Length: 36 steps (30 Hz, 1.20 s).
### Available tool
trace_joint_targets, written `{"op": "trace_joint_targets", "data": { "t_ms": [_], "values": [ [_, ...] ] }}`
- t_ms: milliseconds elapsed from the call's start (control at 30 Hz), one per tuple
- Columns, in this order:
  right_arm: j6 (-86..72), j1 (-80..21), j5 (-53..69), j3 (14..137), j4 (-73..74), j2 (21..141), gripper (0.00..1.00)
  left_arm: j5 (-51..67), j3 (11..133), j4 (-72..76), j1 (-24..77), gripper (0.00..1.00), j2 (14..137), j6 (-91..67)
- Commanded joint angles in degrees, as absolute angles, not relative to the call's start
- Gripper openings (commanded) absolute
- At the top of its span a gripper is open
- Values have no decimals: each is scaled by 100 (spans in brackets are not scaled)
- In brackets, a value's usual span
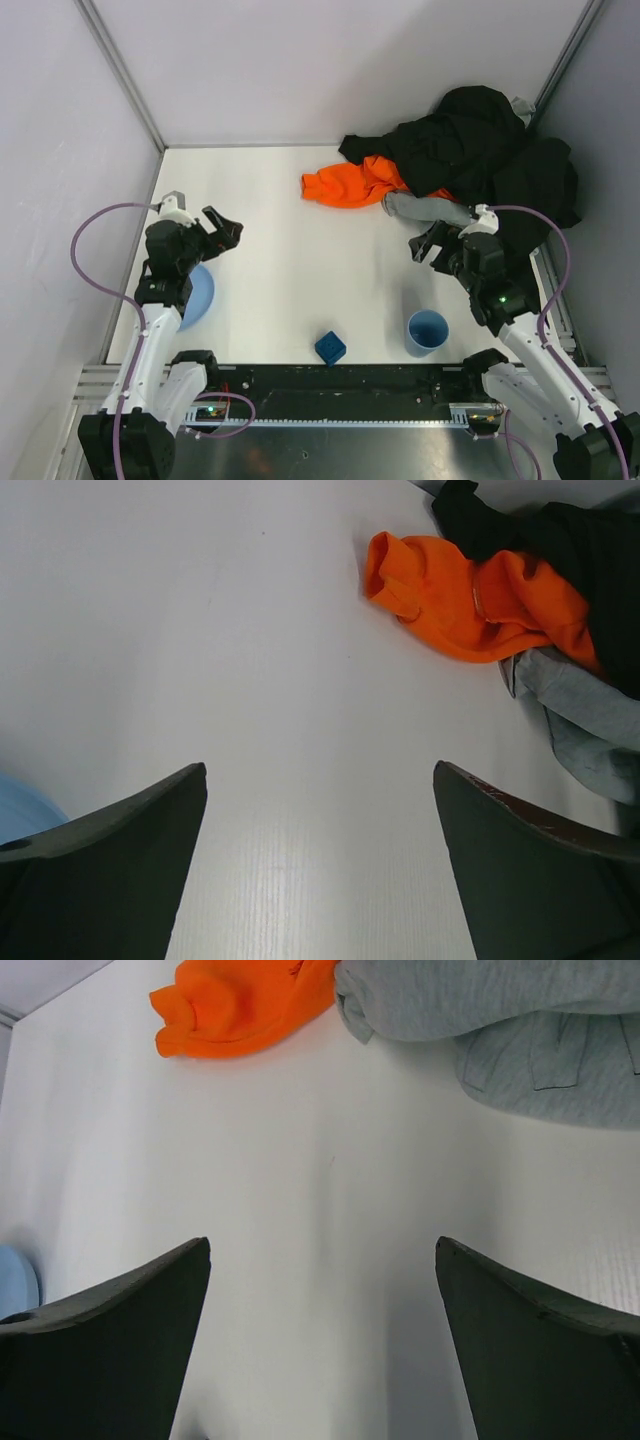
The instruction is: Pick out a specific cloth from the pile
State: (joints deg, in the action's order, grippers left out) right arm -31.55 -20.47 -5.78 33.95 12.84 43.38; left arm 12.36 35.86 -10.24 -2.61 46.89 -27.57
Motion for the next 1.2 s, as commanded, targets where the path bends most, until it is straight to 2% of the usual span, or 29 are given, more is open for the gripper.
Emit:
{"op": "trace_joint_targets", "data": {
  "t_ms": [0, 167, 333, 567, 733, 933, 1167],
  "values": [
    [-2879, -1997, -531, 3672, 1454, 4123, 99, 1903, 3920, -1050, -327, 100, 4736, -2760],
    [-2927, -1650, -67, 3680, 1445, 3950, 99, 3047, 4135, -973, -351, 100, 4795, -2716],
    [-2945, -985, 671, 3731, 1712, 4107, 99, 3397, 4286, -776, -344, 100, 5023, -2692],
    [-2881, -682, 754, 3822, 2071, 4254, 99, 3439, 4484, -1106, -245, 99, 5573, -2558],
    [-2727, -556, 1009, 3823, 2239, 4304, 99, 2521, 4926, -1937, 447, 100, 6044, -2044],
    [-2617, -415, 1129, 3828, 2474, 4334, 99, 455, 5552, -2734, 1784, 99, 6626, -1328],
    [-2546, -304, 1229, 3828, 2593, 4352, 99, -1705, 5860, -2924, 3035, 100, 7013, -819]
  ]
}}
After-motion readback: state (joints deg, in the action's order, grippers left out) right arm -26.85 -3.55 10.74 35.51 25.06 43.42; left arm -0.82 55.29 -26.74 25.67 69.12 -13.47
